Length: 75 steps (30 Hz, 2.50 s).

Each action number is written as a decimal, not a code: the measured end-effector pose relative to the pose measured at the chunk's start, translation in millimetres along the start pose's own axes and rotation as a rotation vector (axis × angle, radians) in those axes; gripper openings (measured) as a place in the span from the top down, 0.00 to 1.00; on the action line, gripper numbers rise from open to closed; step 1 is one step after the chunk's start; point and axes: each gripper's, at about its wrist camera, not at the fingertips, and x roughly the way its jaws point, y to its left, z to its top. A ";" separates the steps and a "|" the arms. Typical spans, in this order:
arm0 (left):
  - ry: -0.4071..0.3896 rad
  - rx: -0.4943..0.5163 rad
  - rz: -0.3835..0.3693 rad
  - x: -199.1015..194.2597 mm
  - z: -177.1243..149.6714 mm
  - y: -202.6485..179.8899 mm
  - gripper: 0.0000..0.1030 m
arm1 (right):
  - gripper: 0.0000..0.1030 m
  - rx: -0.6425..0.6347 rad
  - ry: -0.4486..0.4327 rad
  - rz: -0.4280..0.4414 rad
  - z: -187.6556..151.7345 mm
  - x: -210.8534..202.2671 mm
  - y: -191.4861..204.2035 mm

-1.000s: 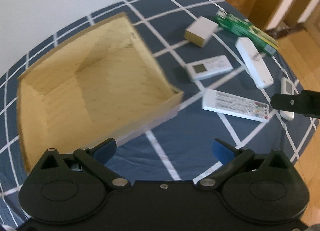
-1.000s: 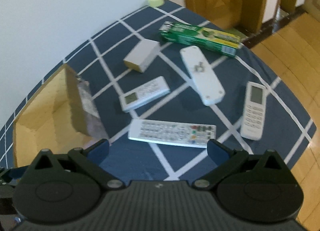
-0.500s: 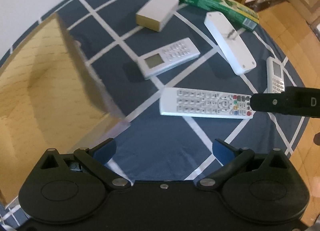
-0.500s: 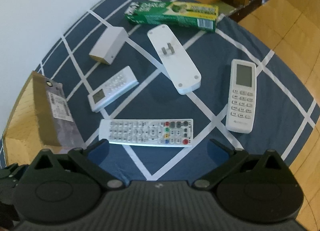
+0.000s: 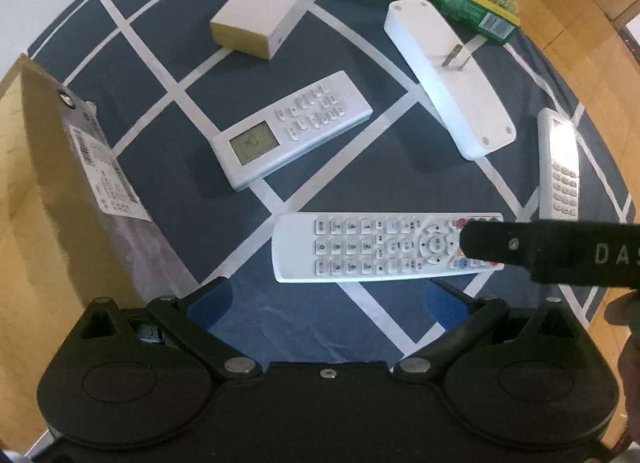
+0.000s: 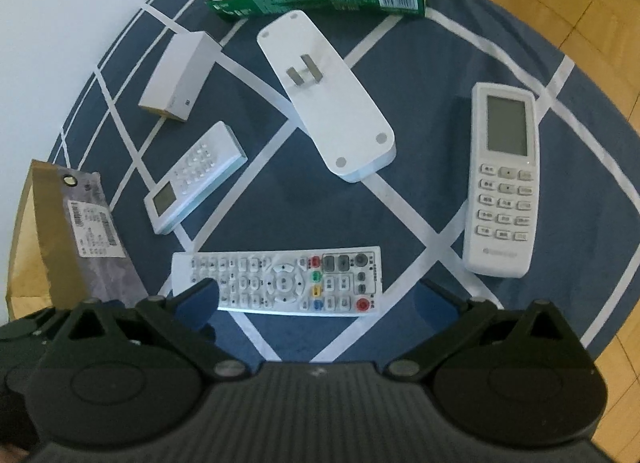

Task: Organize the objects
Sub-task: 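Move the right gripper toward the white TV remote with coloured buttons, then close the right gripper on the white TV remote, then lift the TV remote with the right gripper and carry it over the box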

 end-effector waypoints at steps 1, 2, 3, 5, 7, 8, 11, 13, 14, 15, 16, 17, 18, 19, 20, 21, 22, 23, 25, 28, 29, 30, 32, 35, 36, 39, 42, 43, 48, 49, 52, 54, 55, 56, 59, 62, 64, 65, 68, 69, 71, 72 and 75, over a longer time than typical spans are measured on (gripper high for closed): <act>0.005 0.002 -0.007 2.0 1.8 -0.4 0.00 | 0.00 0.002 0.005 0.006 0.8 2.6 -0.8; 0.015 -0.002 -0.016 4.8 3.6 0.0 0.00 | 0.00 0.005 0.009 0.011 1.7 4.6 -1.5; 0.023 -0.007 -0.019 8.0 5.1 0.8 0.00 | 0.00 0.009 0.012 0.012 2.4 6.6 -2.0; 0.034 -0.007 -0.010 13.1 6.6 1.5 0.00 | 0.00 0.010 0.021 0.014 3.7 10.5 -2.8; 0.047 -0.009 -0.013 18.2 7.5 2.8 0.00 | 0.00 0.014 0.026 0.015 4.5 13.7 -3.8; 0.054 -0.011 -0.014 20.4 7.8 3.6 0.00 | 0.00 0.018 0.030 0.016 4.7 15.6 -4.2; 0.064 -0.014 -0.014 25.7 8.3 7.1 0.00 | 0.00 0.021 0.041 0.021 5.1 21.9 -3.7; 0.076 -0.025 -0.019 29.5 9.2 11.1 0.00 | 0.00 0.020 0.049 0.023 5.6 26.4 -2.4; 0.081 -0.030 -0.025 31.1 9.4 12.8 0.00 | 0.00 0.020 0.053 0.026 5.7 28.7 -1.9; 0.084 -0.029 -0.030 32.5 9.8 13.9 0.00 | 0.00 0.020 0.057 0.028 6.0 31.1 -1.5; 0.085 -0.026 -0.032 33.3 10.5 14.5 0.00 | 0.00 0.019 0.061 0.030 6.3 33.0 -1.0; 0.085 -0.025 -0.033 34.2 11.4 15.2 0.00 | 0.00 0.020 0.066 0.030 6.8 35.0 -0.6; 0.088 -0.024 -0.037 35.5 12.5 16.0 0.00 | 0.00 0.019 0.068 0.029 6.8 36.5 -0.3; 0.090 -0.024 -0.042 36.6 13.4 16.7 0.00 | 0.00 0.018 0.070 0.029 7.1 38.1 0.4; 0.091 -0.026 -0.048 37.7 14.3 17.4 0.00 | 0.00 0.017 0.073 0.028 7.5 39.5 0.6; 0.093 -0.027 -0.055 39.0 15.2 17.9 0.00 | 0.00 0.017 0.076 0.026 7.8 41.3 1.1; 0.096 -0.025 -0.062 40.3 15.9 17.9 0.00 | 0.01 0.016 0.080 0.026 8.4 43.0 1.0; 0.099 -0.021 -0.067 41.6 16.5 17.5 0.00 | 0.01 0.018 0.083 0.026 8.9 44.6 0.9; 0.106 -0.009 -0.078 44.3 17.3 15.8 0.00 | 0.01 0.019 0.088 0.023 9.8 47.3 1.3; 0.113 -0.001 -0.099 47.1 17.7 14.7 0.00 | 0.02 0.011 0.089 0.006 10.7 49.8 3.9; 0.117 -0.006 -0.105 48.6 17.8 14.8 0.00 | 0.02 0.009 0.088 0.002 10.9 50.2 4.1; 0.119 -0.005 -0.111 50.2 18.0 14.0 0.00 | 0.03 0.009 0.090 0.001 11.2 51.3 4.2; 0.122 0.003 -0.110 52.9 18.6 12.1 0.00 | 0.03 0.007 0.096 -0.005 11.7 53.4 4.6; 0.125 -0.002 -0.128 55.7 19.7 10.8 0.00 | 0.04 0.002 0.096 -0.015 11.4 55.8 5.0; 0.124 -0.002 -0.129 56.3 20.0 10.1 0.00 | 0.04 -0.001 0.096 -0.017 11.4 56.0 5.1; 0.122 -0.001 -0.130 57.0 20.7 9.9 0.00 | 0.05 -0.014 0.093 -0.027 11.3 56.6 6.2; 0.119 -0.006 -0.130 56.5 19.9 10.4 0.00 | 0.08 -0.025 0.090 -0.037 12.0 57.1 6.7; 0.117 -0.008 -0.130 56.2 19.3 10.4 0.00 | 0.09 -0.030 0.090 -0.041 12.0 57.3 6.9; 0.110 -0.014 -0.129 54.1 17.2 10.5 0.00 | 0.11 -0.044 0.082 -0.048 11.9 55.4 8.7; 0.109 -0.015 -0.127 53.4 16.9 10.4 0.00 | 0.12 -0.047 0.081 -0.049 11.9 55.0 9.0; 0.094 -0.010 -0.111 48.1 16.2 9.2 0.01 | 0.14 -0.057 0.069 -0.047 11.9 51.6 11.2; 0.081 -0.007 -0.108 42.3 15.9 8.6 0.01 | 0.14 -0.058 0.059 -0.044 11.6 47.2 12.7; 0.073 -0.005 -0.104 38.7 15.6 8.3 0.02 | 0.14 -0.060 0.053 -0.042 11.5 44.6 13.7; 0.063 -0.005 -0.101 34.4 15.2 8.0 0.02 | 0.14 -0.063 0.047 -0.038 11.6 41.5 14.8; 0.033 -0.008 -0.091 22.2 14.5 11.3 0.02 | 0.14 -0.073 0.024 -0.030 11.3 29.7 20.0; -0.002 -0.018 -0.081 10.0 16.1 6.9 0.02 | 0.13 -0.093 -0.004 -0.019 10.9 16.4 27.9; -0.031 -0.026 -0.071 5.0 13.0 8.2 0.02 | 0.13 -0.112 -0.023 -0.012 10.4 7.0 33.7; -0.044 -0.031 -0.066 -3.6 8.7 11.0 0.02 | 0.13 -0.123 -0.034 -0.007 9.7 1.4 37.8; -0.087 -0.054 -0.049 -20.5 9.7 10.7 0.02 | 0.13 -0.156 -0.066 0.006 7.0 -12.1 51.4; -0.102 -0.062 -0.042 -29.8 9.3 14.1 0.02 | 0.13 -0.169 -0.077 0.013 5.7 -17.5 56.2; -0.128 -0.077 -0.029 -43.2 4.3 17.3 0.02 | 0.13 -0.191 -0.094 0.027 2.8 -27.3 64.9; -0.143 -0.087 -0.023 -52.8 0.1 21.0 0.02 | 0.13 -0.204 -0.103 0.032 1.1 -31.8 69.7; -0.182 -0.115 -0.005 -71.9 -10.6 30.4 0.02 | 0.13 -0.245 -0.128 0.051 -5.3 -44.6 85.3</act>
